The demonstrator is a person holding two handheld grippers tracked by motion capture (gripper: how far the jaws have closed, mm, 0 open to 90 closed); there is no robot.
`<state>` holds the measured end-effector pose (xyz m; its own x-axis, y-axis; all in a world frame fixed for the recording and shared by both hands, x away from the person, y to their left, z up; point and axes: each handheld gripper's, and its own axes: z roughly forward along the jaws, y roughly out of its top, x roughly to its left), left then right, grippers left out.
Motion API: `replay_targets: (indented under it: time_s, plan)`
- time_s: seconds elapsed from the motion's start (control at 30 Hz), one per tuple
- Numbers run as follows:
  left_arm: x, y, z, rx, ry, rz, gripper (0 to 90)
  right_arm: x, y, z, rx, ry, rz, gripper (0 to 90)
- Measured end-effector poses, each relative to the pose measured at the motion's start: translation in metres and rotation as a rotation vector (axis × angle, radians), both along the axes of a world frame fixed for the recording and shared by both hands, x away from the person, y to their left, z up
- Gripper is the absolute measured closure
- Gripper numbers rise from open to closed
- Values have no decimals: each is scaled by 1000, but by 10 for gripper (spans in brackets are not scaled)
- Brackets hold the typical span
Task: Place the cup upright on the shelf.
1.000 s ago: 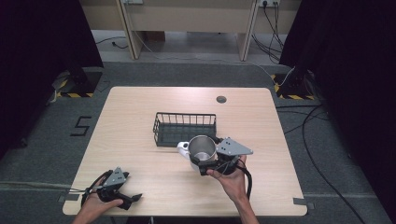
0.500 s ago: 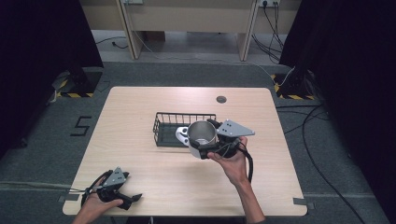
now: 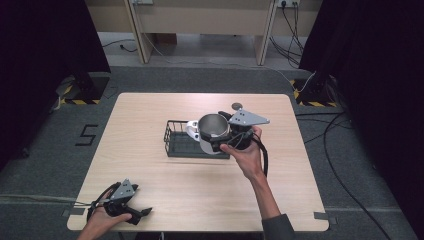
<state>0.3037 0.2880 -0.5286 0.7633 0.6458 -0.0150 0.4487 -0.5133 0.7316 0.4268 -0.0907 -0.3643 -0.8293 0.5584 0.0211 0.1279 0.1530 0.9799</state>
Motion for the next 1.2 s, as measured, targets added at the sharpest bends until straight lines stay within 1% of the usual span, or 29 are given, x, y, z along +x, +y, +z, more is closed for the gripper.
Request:
replay_targets:
  time_s: [0.03,0.07,0.1,0.17,0.2,0.33,0.43,0.7,0.87,1.0,1.2]
  plan:
    - [0,0,0,-3,1,1,0,4,1,1,0,8,5,62]
    - [0,0,0,-3,1,1,0,4,1,1,0,8,5,62]
    - [0,0,0,-2,2,1,0,11,2,1,-7,11,5,62]
    - [0,0,0,0,0,0,0,14,3,0,-7,16,5,62]
    - [0,0,0,-1,0,1,0,21,5,-1,-10,20,8,62]
    - [0,0,0,-1,1,0,0,33,7,-3,-20,29,14,62]
    - [0,0,0,-2,1,0,0,43,9,-4,-17,42,25,62]
    - [0,0,0,0,0,-2,0,63,15,-11,-37,57,32,62]
    - [0,0,0,0,0,-3,0,72,16,-16,-28,60,33,62]
    - [0,0,0,0,0,-4,0,78,16,-24,-29,78,24,62]
    - [0,0,0,0,0,-4,0,84,16,-31,-33,86,18,62]
